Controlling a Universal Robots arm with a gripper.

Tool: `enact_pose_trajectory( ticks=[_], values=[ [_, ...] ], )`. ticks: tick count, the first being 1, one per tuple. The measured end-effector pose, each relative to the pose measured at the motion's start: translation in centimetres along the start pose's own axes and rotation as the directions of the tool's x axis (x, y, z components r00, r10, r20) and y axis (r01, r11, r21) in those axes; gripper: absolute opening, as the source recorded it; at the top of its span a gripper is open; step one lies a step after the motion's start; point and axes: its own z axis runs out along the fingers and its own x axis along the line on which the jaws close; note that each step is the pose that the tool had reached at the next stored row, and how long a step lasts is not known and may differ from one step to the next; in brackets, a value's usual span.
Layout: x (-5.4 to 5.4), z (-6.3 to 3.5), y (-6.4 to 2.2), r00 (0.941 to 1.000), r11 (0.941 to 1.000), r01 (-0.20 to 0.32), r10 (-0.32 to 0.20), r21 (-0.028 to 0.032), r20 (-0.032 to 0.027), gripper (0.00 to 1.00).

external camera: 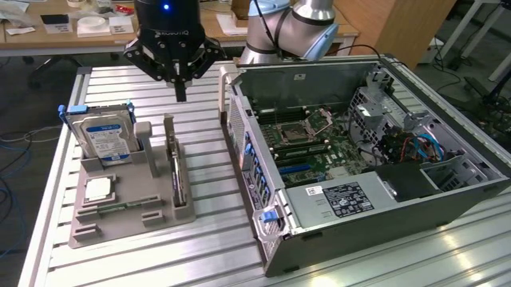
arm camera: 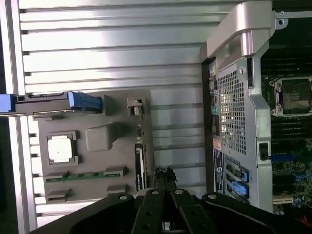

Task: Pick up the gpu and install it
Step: 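Reach for the gpu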

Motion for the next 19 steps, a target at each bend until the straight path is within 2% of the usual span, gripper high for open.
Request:
enact_pose_trajectory(
  ticks=[10,19],
  values=[
    [2.4,-0.08,-0.78,1.0000,1.0000,0.000,0.000,-0.0001,0.0001,0.11],
    [3.9,-0.14,-1.22,1.0000,1.0000,0.000,0.000,0.0000,0.0001,0.11]
  ],
)
